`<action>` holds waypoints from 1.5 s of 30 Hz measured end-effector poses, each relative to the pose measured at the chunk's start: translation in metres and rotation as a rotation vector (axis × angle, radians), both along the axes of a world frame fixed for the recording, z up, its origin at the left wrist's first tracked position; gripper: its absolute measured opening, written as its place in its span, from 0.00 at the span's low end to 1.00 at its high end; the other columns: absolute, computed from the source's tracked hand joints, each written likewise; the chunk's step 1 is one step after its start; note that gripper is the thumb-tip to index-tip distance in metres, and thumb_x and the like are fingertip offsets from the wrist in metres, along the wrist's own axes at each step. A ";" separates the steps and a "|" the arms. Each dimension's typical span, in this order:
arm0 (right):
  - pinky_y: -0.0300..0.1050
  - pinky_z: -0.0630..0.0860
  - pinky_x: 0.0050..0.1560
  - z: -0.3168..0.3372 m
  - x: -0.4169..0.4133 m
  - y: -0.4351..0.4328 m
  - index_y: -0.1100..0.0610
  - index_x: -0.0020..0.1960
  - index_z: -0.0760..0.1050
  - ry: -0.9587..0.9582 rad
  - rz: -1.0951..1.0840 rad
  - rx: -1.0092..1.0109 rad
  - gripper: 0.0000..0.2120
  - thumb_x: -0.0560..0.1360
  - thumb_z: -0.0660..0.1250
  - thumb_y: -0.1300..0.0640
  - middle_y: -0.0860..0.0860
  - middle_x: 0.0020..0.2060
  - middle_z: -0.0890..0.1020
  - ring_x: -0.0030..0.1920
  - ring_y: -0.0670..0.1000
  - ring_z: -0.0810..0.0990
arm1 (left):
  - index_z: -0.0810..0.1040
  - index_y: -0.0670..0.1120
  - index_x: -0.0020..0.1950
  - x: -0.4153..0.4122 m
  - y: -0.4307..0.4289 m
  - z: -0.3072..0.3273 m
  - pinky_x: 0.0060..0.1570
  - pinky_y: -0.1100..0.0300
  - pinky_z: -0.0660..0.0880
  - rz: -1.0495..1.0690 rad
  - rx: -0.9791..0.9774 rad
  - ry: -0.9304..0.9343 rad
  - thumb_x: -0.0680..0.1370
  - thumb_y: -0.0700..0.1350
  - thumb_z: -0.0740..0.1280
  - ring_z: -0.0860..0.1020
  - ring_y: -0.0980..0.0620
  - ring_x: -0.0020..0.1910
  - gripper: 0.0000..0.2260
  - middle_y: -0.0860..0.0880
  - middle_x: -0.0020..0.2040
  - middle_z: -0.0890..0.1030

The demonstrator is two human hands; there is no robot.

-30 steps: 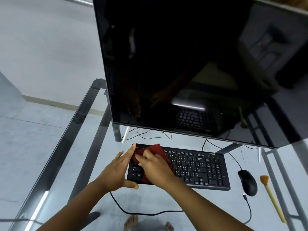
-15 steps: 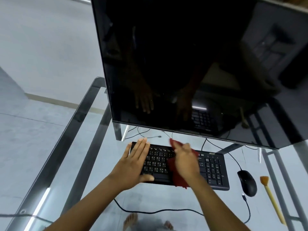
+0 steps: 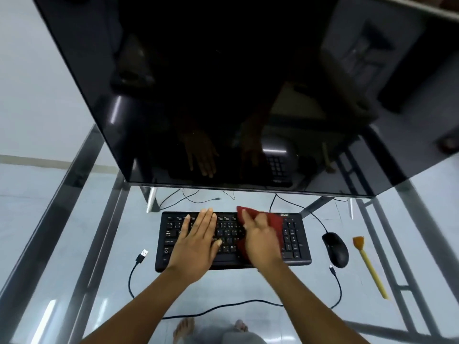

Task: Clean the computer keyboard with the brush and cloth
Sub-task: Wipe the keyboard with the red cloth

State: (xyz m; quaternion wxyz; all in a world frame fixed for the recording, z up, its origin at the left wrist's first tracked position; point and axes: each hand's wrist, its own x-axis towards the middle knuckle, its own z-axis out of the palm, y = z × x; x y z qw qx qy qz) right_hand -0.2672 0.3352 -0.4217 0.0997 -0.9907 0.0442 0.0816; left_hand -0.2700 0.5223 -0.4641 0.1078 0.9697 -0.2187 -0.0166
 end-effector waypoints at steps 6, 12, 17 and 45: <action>0.51 0.78 0.51 -0.003 0.002 -0.040 0.46 0.76 0.58 -0.062 0.203 -0.071 0.30 0.77 0.59 0.63 0.56 0.57 0.70 0.44 0.59 0.79 | 0.60 0.41 0.77 0.000 0.002 0.001 0.73 0.45 0.49 -0.012 0.027 0.000 0.82 0.57 0.49 0.53 0.49 0.78 0.28 0.45 0.78 0.59; 0.49 0.79 0.49 -0.003 -0.004 -0.014 0.45 0.73 0.64 -0.056 0.184 0.105 0.28 0.75 0.63 0.61 0.54 0.55 0.71 0.44 0.55 0.79 | 0.66 0.39 0.74 -0.002 -0.028 0.012 0.71 0.42 0.50 0.007 0.045 -0.017 0.79 0.52 0.51 0.58 0.46 0.76 0.27 0.42 0.76 0.63; 0.47 0.78 0.51 0.000 -0.002 -0.062 0.42 0.73 0.63 -0.043 0.143 0.097 0.24 0.79 0.58 0.57 0.52 0.58 0.72 0.49 0.54 0.79 | 0.59 0.39 0.76 -0.006 -0.061 0.015 0.72 0.42 0.42 0.023 0.087 0.023 0.79 0.55 0.46 0.51 0.45 0.78 0.31 0.43 0.78 0.56; 0.51 0.80 0.50 0.003 -0.024 -0.111 0.48 0.76 0.59 0.026 0.210 -0.029 0.23 0.82 0.56 0.55 0.55 0.61 0.70 0.47 0.59 0.81 | 0.54 0.42 0.78 -0.024 -0.069 -0.008 0.74 0.44 0.47 0.092 0.024 -0.033 0.81 0.60 0.47 0.48 0.49 0.78 0.31 0.47 0.79 0.54</action>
